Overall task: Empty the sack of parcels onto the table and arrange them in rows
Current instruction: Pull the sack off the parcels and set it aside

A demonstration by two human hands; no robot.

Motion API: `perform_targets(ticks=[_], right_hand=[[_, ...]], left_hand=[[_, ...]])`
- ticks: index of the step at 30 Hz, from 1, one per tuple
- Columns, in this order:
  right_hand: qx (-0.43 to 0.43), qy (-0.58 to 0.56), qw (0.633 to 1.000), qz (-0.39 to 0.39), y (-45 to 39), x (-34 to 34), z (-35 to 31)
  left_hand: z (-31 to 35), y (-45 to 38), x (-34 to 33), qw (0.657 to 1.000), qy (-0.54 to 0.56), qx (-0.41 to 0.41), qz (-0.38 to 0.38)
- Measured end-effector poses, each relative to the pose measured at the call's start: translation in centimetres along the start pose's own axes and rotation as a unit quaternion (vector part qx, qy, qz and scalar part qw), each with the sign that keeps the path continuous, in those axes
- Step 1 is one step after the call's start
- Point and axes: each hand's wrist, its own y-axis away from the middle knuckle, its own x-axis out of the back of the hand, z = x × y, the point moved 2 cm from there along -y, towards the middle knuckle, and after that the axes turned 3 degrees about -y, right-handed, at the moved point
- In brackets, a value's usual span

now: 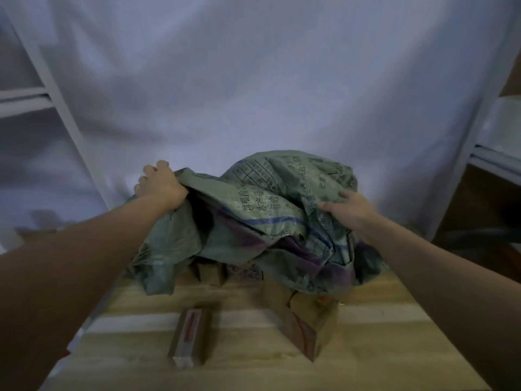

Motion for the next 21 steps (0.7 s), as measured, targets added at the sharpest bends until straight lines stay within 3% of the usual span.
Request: perform_targets(ticks=[5,8,11,15,17,19,21], right_hand=[[-0.037,-0.008,0.999,-0.001,1.1,0.1,3.0],[-0.049,0.024,0.997,-0.049,1.9,-0.7,4.3],[-0.027,0.095,0.995,-0.022,1.8,-1.5,5.3],[-0.002,0.118,0.99,0.075,1.4,-1.5,5.0],[0.021,0.104,0.988,0.113,1.2,-1.0,3.8],[0.055,0.094,0.983,0.15,1.3,-0.5,2.0],[0.09,0.068,0.976,0.188,1.4,0.1,-0.2]], left_hand=[[-1.4,3.0,-0.7,0.98,-0.134,-0.145,-0.039],[-2.0,4.6,-1.1,0.96,-0.147,-0.24,0.001],[-2.2,6.2,-0.9,0.911,-0.136,-0.377,0.096],[-3.2,7.9,-0.4,0.836,-0.187,-0.494,0.152],[-4.2,7.6,0.2,0.828,-0.235,-0.476,0.18],[-4.9,6.4,1.5,0.885,-0.228,-0.36,0.184],[-5.3,5.0,3.3,0.957,-0.125,-0.192,0.176]])
